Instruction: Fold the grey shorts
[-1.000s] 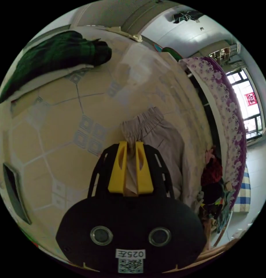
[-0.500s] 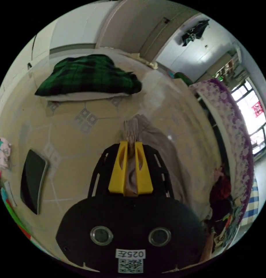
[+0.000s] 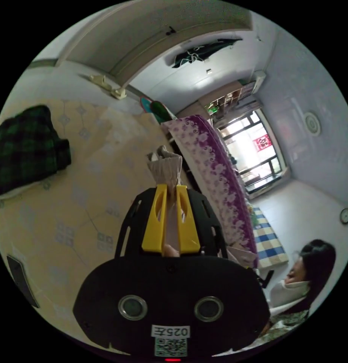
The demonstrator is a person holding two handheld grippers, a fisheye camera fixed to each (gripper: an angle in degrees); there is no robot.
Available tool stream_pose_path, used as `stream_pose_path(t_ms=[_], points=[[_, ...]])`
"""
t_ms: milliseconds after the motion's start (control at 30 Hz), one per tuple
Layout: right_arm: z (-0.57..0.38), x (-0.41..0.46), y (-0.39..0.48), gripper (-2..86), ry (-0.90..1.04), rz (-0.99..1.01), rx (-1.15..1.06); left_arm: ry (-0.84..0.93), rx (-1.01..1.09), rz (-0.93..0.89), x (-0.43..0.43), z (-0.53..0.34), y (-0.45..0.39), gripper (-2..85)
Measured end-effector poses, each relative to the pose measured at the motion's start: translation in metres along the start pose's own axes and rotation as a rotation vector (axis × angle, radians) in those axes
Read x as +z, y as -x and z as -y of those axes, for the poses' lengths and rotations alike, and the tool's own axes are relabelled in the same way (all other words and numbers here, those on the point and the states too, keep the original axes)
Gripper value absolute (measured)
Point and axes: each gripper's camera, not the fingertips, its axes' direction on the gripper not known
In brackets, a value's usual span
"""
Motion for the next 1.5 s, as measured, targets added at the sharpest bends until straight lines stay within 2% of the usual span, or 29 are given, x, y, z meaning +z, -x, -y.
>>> stream_pose_path(t_ms=[33,133,200,233,333,400,467,533,567,633,767,867,1067,1200,1267,1300,1367,1500], points=[[-0.008,-0.002,-0.006,4.7,0.026,-0.032,0.018,0.014,-0.026,-0.042,-0.003,-0.002,0.009,0.1],[-0.034,0.037,-0.043,5.6,0.138,-0.11,0.09,0.06,-0.004,0.037,0.015,-0.002,0.04,0.7],[-0.06,0.095,-0.073,7.9,0.303,-0.117,0.144,0.121,0.079,0.131,0.046,-0.005,0.066,1.8],[-0.086,0.139,-0.094,9.8,0.408,-0.102,0.205,0.192,0.13,0.238,0.074,-0.01,0.088,2.8],[-0.159,0.209,-0.118,13.1,0.567,-0.189,0.322,0.324,0.078,0.449,0.118,-0.029,0.149,3.1],[-0.189,0.212,-0.105,13.5,0.543,-0.268,0.357,0.312,0.001,0.479,0.113,-0.037,0.171,3.6],[-0.21,0.194,-0.067,12.6,0.398,-0.353,0.381,0.235,-0.042,0.432,0.089,-0.05,0.183,4.7],[-0.213,0.179,-0.033,11.4,0.242,-0.271,0.367,0.191,-0.072,0.366,0.075,-0.059,0.19,6.5],[-0.207,0.176,-0.011,10.9,0.134,-0.147,0.349,0.197,-0.099,0.354,0.072,-0.064,0.195,7.0],[-0.184,0.193,0.023,10.6,0.076,0.064,0.267,0.208,-0.112,0.345,0.072,-0.07,0.204,7.5],[-0.099,0.282,0.121,13.7,0.139,0.499,-0.075,0.234,-0.216,0.227,0.086,-0.071,0.23,9.0],[-0.039,0.352,0.206,13.9,0.221,0.67,-0.301,0.226,-0.193,0.209,0.092,-0.064,0.235,8.9],[0.027,0.478,0.393,13.5,0.384,0.717,-0.738,0.16,-0.21,0.18,0.08,-0.061,0.253,9.1],[0.03,0.541,0.477,13.2,0.507,0.67,-0.877,0.185,-0.138,0.172,0.085,-0.056,0.259,8.1],[0.019,0.58,0.516,12.0,0.628,0.593,-0.95,0.2,-0.148,0.115,0.092,-0.05,0.269,7.5],[0.017,0.585,0.522,11.5,0.633,0.567,-0.968,0.202,-0.158,0.102,0.094,-0.049,0.272,7.3],[0.018,0.584,0.53,3.8,0.562,0.501,-1.013,0.198,-0.184,0.062,0.098,-0.048,0.28,6.5],[0.035,0.551,0.525,0.0,0.472,0.544,-0.98,0.179,-0.198,0.031,0.098,-0.054,0.284,7.2]])
